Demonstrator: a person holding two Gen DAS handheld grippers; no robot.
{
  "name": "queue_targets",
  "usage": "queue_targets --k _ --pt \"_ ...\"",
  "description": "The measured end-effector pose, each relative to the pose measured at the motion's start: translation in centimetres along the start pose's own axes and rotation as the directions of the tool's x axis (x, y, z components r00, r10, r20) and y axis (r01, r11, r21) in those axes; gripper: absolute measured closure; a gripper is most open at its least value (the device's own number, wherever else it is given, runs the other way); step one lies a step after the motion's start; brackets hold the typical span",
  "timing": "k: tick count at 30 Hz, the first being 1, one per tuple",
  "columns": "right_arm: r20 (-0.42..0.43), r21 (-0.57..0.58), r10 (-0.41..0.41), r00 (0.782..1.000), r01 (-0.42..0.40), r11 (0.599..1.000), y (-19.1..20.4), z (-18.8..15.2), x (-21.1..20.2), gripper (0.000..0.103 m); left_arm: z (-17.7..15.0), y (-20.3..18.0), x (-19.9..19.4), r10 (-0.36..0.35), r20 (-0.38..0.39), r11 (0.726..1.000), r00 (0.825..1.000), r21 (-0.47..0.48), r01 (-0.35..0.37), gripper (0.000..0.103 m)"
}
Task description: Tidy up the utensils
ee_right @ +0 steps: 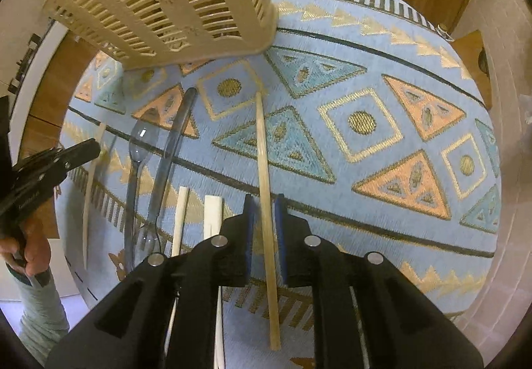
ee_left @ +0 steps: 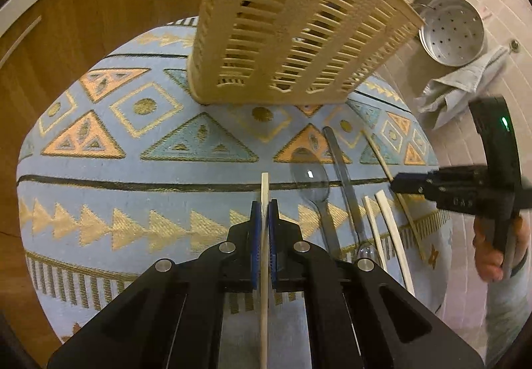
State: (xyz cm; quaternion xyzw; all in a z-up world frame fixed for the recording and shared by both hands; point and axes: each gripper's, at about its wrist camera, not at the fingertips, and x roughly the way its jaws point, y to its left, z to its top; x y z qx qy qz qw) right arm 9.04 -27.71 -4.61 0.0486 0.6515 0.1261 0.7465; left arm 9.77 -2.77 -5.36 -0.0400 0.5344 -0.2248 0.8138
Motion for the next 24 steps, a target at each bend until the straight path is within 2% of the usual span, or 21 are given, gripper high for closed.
queue_targets --k 2,4,6,7,10,12,13,15,20,24 --pt "-0.030 -0.007 -0.005 1.000 0.004 1.000 0.4 0.5 0.1 0.087 -0.1 -0.4 -0.1 -0.002 0.007 1.000 1.000 0.010 0.002 0.101" --pt "-0.051 -0.015 0.001 0.999 -0.001 1.000 0.9 1.1 0.3 0.076 0.0 -0.5 -0.2 -0.007 0.011 1.000 1.000 0.014 0.007 0.101" --pt "-0.057 -0.026 -0.008 0.998 0.007 1.000 1.5 1.2 0.3 0.069 -0.1 -0.5 -0.2 -0.011 0.012 1.000 1.000 0.016 0.011 0.101" --pt "-0.053 -0.047 -0.036 0.998 0.034 0.998 1.9 1.2 0.3 0.069 -0.1 -0.4 -0.3 -0.011 0.012 1.000 1.000 0.018 0.011 0.101" --pt "-0.058 -0.054 -0.050 0.997 0.047 0.997 2.7 1.2 0.5 0.069 -0.2 -0.3 -0.3 -0.015 0.013 1.000 1.000 0.016 0.015 0.101" --pt "-0.050 -0.059 -0.062 0.997 0.059 0.996 2.8 1.1 0.4 0.073 -0.2 -0.3 -0.2 -0.015 0.015 1.000 1.000 0.012 0.015 0.101" --pt "-0.041 -0.071 -0.089 0.995 0.086 0.994 2.9 1.1 0.4 0.084 -0.2 -0.2 -0.1 -0.017 0.015 1.000 1.000 0.008 0.016 0.101" --pt "-0.031 -0.076 -0.103 0.994 0.101 0.992 2.9 1.4 0.6 0.093 -0.3 -0.1 -0.2 -0.018 0.015 1.000 1.000 0.004 0.018 0.101" --pt "-0.035 -0.077 -0.087 0.996 0.084 0.994 1.8 1.1 0.4 0.094 -0.3 -0.4 -0.2 -0.021 0.018 1.000 1.000 0.006 0.021 0.101" --pt "-0.026 -0.143 -0.144 0.989 0.138 0.980 2.7 1.2 0.5 0.095 -0.3 -1.0 -0.5 -0.020 0.024 1.000 0.999 0.012 0.020 0.101"
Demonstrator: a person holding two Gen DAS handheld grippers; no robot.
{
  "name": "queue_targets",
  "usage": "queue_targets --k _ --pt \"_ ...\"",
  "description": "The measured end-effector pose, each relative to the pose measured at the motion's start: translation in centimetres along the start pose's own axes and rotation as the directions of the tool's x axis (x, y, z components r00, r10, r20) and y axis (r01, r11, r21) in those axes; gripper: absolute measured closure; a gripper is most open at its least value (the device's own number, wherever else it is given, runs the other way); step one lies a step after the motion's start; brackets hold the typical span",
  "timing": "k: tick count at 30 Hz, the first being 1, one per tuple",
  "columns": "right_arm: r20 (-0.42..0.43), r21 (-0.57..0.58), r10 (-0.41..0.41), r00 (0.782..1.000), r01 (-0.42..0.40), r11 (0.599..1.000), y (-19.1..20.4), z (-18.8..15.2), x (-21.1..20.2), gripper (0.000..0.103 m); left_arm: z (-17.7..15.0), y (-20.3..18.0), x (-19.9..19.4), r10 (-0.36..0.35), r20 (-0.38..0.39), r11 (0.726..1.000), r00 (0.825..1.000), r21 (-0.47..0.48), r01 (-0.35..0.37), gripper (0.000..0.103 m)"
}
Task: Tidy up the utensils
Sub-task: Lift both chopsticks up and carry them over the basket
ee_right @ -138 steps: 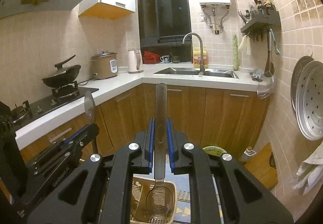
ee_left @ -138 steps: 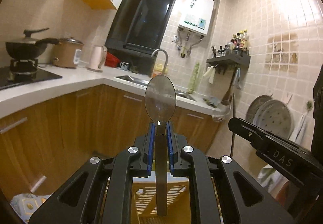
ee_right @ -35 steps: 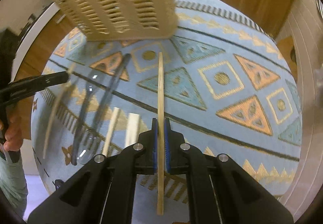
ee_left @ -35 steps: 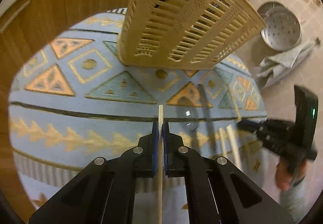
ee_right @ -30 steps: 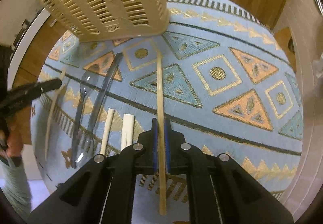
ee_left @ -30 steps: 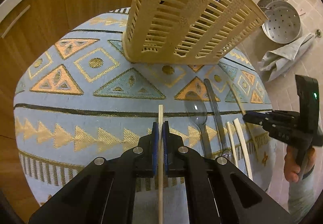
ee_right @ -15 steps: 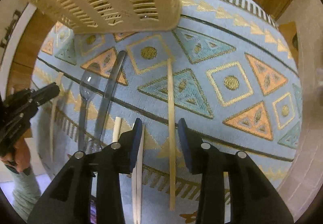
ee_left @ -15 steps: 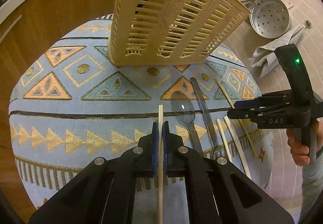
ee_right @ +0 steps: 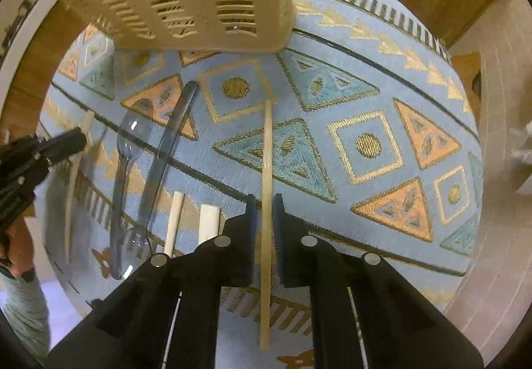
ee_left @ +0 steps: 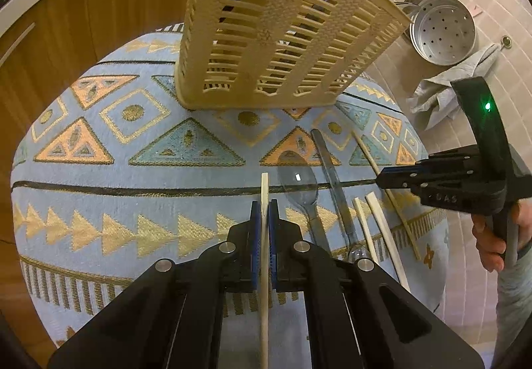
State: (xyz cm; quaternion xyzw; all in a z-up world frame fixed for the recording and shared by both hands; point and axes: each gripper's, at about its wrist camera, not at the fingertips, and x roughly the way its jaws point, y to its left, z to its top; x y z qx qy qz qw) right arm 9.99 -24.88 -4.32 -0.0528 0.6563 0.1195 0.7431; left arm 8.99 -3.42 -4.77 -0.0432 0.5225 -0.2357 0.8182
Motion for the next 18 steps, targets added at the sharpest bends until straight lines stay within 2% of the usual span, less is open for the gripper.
queue_targets --k 2,5,7,9,11,14,15,16,17,18 --pt "0.034 -0.054 -0.036 0.999 0.038 0.998 1.0 -0.6 -0.3 0.099 0.0 -0.3 -0.5 0.002 0.018 1.000 1.000 0.003 -0.002 0.101" --pt "0.116 -0.078 0.017 0.993 -0.008 0.997 1.5 -1.9 -1.9 0.099 0.0 -0.6 -3.0 0.017 0.132 1.000 0.991 0.000 -0.017 0.101" --pt "0.230 -0.084 0.059 0.971 -0.040 0.996 1.4 -2.8 -4.7 0.099 0.2 -0.9 -5.0 0.017 0.207 1.000 0.978 0.007 -0.019 0.101" --pt "0.319 -0.099 0.100 0.943 -0.071 0.993 1.4 -3.5 -7.2 0.099 0.6 -1.6 -7.9 -0.005 0.309 1.000 0.951 0.023 -0.002 0.101" --pt "0.420 -0.123 0.171 0.891 -0.131 0.984 1.4 -4.1 -10.5 0.099 1.1 -2.3 -10.4 -0.019 0.394 0.999 0.919 0.039 0.004 0.101" --pt "0.526 -0.154 0.270 0.806 -0.222 0.963 1.3 -4.5 -14.4 0.099 2.4 -3.2 -14.1 -0.017 0.529 1.000 0.849 0.027 0.003 0.101" --pt "0.565 -0.174 0.294 0.771 -0.237 0.956 1.1 -4.5 -15.8 0.099 3.1 -3.6 -15.0 -0.016 0.562 1.000 0.827 0.022 0.004 0.101" --pt "0.622 -0.186 0.287 0.728 -0.219 0.958 1.3 -4.5 -17.4 0.099 4.0 -3.8 -16.1 -0.020 0.602 1.000 0.798 0.020 0.010 0.101" --pt "0.670 -0.184 0.265 0.694 -0.190 0.964 1.6 -4.5 -18.6 0.099 4.7 -4.1 -16.8 -0.016 0.631 1.000 0.776 0.017 0.007 0.101" --pt "0.697 -0.180 0.254 0.670 -0.179 0.967 1.6 -4.3 -19.3 0.099 5.5 -4.5 -17.5 -0.008 0.664 1.000 0.747 0.015 -0.003 0.101"
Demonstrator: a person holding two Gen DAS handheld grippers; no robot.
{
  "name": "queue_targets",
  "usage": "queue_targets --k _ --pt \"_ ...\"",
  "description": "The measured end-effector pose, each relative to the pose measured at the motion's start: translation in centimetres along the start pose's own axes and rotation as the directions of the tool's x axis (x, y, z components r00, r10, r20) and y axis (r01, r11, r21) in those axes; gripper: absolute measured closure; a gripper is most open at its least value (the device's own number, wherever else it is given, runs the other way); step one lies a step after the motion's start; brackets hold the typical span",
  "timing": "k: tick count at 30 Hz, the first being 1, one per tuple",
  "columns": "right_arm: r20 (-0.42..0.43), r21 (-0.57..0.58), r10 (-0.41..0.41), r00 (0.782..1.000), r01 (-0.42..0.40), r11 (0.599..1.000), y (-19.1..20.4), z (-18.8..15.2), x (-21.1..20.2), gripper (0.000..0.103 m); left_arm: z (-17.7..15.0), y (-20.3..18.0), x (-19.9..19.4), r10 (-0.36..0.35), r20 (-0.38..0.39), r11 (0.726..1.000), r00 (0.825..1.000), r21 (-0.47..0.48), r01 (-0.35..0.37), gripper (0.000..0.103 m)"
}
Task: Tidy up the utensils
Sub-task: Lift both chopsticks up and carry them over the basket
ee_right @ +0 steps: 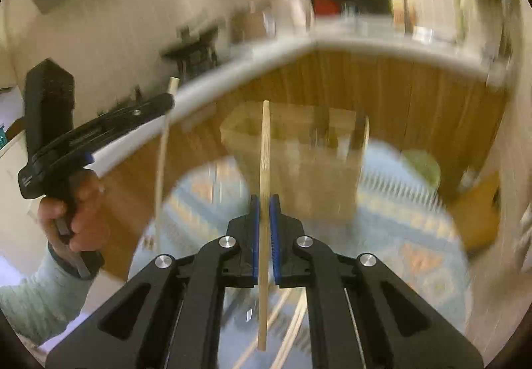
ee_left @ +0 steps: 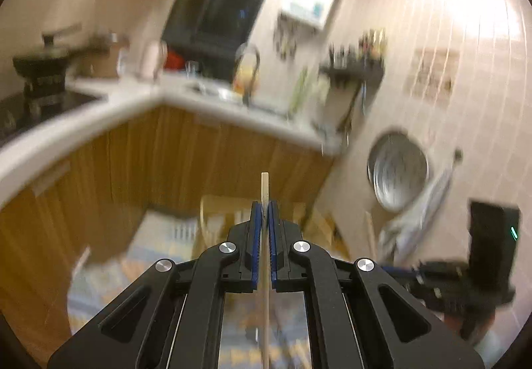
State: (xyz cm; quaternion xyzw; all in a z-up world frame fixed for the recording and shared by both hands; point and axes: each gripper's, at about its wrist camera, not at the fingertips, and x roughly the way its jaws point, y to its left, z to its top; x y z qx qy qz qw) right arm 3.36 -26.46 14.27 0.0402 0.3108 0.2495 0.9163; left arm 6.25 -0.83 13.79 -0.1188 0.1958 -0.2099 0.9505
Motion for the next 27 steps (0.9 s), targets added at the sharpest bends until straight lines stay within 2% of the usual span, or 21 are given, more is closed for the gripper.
queue_targets --k 2,4,7,10,12,14,16,23,27 --pt "0.095 0.007 -0.018 0.995 0.018 1.000 0.3 1.6 -0.5 0.099 1.9 -0.9 0.2 -0.008 0.082 1.000 0.997 -0.006 0.009 0.101" --pt "0.188 0.016 -0.063 0.980 0.061 0.998 0.3 3.2 -0.9 0.099 3.2 -1.3 0.8 -0.034 0.149 0.998 0.988 -0.041 0.040 0.101" --pt "0.319 0.023 -0.160 0.934 0.161 0.987 -0.2 5.6 -0.7 0.099 4.1 -2.1 2.1 -0.047 0.233 0.996 0.971 -0.062 0.063 0.101" --pt "0.381 0.045 -0.219 0.898 0.219 0.975 -1.5 7.2 -0.5 0.099 4.2 -2.9 3.5 -0.030 0.289 0.997 0.957 -0.057 0.048 0.101" --pt "0.415 0.060 -0.279 0.866 0.280 0.958 -2.2 8.1 0.4 0.099 4.0 -3.5 4.9 0.005 0.325 0.999 0.946 -0.052 0.013 0.101" --pt "0.426 0.070 -0.303 0.852 0.303 0.950 -2.8 8.5 1.4 0.099 3.7 -3.6 6.2 0.024 0.334 0.999 0.942 -0.052 -0.007 0.101" --pt "0.425 0.078 -0.313 0.849 0.310 0.947 -3.6 8.3 3.2 0.099 3.4 -3.5 7.4 0.054 0.343 0.998 0.938 -0.054 -0.037 0.101" --pt "0.382 0.099 -0.335 0.861 0.323 0.941 -5.1 6.5 8.1 0.099 1.3 -3.0 10.9 0.151 0.352 0.988 0.924 -0.019 -0.154 0.101" --pt "0.367 0.118 -0.338 0.867 0.317 0.941 -5.9 5.0 9.7 0.099 0.0 -2.8 11.1 0.166 0.358 0.983 0.919 0.012 -0.182 0.101"
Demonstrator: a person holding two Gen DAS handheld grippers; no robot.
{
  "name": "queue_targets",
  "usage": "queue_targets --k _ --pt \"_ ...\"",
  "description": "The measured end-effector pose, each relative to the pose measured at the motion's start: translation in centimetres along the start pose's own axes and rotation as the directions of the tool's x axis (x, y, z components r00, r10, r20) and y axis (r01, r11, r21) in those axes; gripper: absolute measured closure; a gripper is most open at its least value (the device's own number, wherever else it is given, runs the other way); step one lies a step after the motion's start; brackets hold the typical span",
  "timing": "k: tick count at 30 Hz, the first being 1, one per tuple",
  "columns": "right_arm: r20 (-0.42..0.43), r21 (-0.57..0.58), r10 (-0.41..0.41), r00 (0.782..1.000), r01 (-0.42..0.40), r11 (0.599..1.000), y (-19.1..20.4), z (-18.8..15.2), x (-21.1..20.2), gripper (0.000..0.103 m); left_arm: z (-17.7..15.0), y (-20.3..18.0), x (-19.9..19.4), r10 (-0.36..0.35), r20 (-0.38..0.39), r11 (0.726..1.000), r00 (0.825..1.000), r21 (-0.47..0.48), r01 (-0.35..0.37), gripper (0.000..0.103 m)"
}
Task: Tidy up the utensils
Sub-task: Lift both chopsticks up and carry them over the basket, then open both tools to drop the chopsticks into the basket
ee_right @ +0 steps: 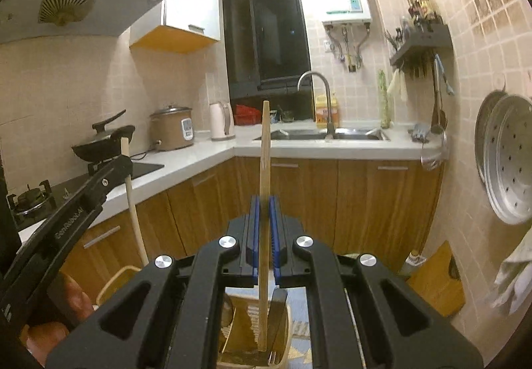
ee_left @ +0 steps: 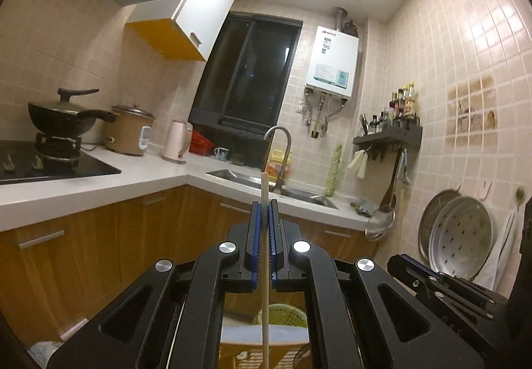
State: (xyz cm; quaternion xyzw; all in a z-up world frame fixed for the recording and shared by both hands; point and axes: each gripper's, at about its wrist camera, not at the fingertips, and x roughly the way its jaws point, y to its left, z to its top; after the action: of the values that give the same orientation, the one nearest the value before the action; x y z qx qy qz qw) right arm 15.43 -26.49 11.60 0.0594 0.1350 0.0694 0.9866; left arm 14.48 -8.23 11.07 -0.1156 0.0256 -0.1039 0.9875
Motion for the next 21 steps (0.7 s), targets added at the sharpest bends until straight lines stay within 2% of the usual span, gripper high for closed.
queue_targets --k 6,8,11,15,17,21 --pt "0.005 -0.023 -0.003 1.000 0.003 1.000 0.3 -0.9 -1.3 0.098 -0.6 0.8 -0.7 -0.008 -0.024 1.000 1.000 -0.010 0.007 0.099" --pt "-0.014 -0.032 0.012 1.000 -0.012 0.999 0.5 -0.8 -2.0 0.097 -0.2 1.0 -1.4 -0.024 -0.036 1.000 0.999 -0.017 0.024 0.082" --pt "-0.038 -0.013 0.034 0.999 -0.035 0.999 0.1 -0.8 -3.5 0.097 0.6 1.7 -2.9 -0.041 -0.042 0.998 0.998 -0.041 0.040 0.070" --pt "-0.058 0.003 0.039 0.998 -0.039 0.999 -0.6 -0.7 -6.4 0.097 2.2 3.3 -6.2 -0.068 -0.051 0.993 0.996 -0.103 0.063 0.068" --pt "-0.076 0.011 0.062 0.995 -0.062 0.998 -0.8 -0.5 -7.8 0.097 3.2 3.9 -8.4 -0.057 -0.046 0.992 0.997 -0.112 0.051 0.060" --pt "-0.101 0.009 0.096 0.990 -0.096 0.995 -0.7 0.3 -10.8 0.088 5.6 4.9 -12.2 -0.125 -0.084 0.977 0.989 -0.185 0.107 0.057"
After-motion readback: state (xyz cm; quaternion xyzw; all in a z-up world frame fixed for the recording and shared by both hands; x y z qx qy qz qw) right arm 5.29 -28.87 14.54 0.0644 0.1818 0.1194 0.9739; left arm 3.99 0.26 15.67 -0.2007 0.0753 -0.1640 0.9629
